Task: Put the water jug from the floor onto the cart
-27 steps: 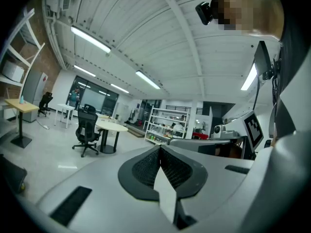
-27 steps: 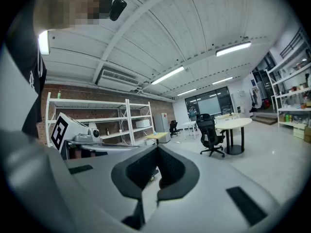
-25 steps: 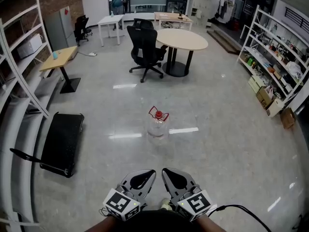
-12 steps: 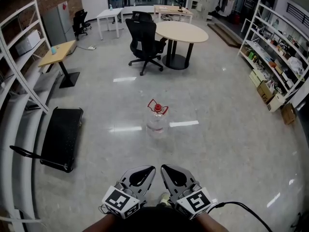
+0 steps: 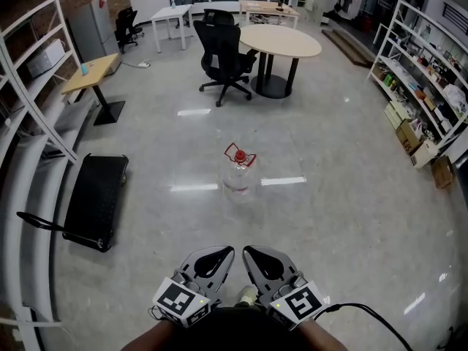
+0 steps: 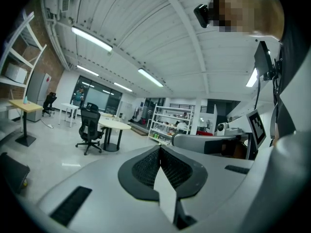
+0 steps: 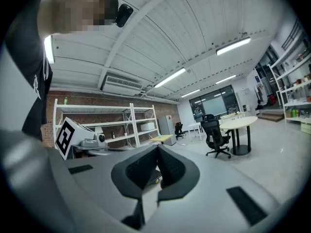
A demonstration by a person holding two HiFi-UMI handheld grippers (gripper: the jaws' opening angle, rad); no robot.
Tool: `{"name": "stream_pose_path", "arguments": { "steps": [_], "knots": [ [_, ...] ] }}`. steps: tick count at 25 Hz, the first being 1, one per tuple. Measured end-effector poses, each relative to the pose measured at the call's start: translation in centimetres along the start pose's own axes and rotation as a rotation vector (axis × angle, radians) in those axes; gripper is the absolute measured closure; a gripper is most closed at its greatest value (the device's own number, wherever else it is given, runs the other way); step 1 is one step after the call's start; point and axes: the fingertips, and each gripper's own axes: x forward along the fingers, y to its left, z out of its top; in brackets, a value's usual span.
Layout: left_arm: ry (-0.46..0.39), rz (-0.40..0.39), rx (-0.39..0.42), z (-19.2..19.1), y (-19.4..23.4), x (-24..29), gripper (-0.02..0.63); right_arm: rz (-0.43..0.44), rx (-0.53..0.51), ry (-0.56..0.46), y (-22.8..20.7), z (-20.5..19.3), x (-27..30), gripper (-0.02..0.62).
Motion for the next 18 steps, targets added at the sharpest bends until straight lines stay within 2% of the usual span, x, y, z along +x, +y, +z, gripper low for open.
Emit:
{"name": "stream_pose_path", "arguments": {
  "steps": [9,14,18],
  "knots": [
    [-0.009,0.048,0.034,0.1,-0.9,4.6,0.601,-0.002,-0.040,-0.022,-4.6,0.5,-1.6,0.592],
    [-0.003,0.057,0.032,0.9,0.8,7.0,0.603,-0.008,-0.049,-0.021,-7.2,1.1,0.1,0.592],
    [-0.015,0.032,0.035,1.9,3.4,9.4,0.601,-0.027,-0.051,-0.023,-9.7,1.3,3.0,0.592]
  ]
}}
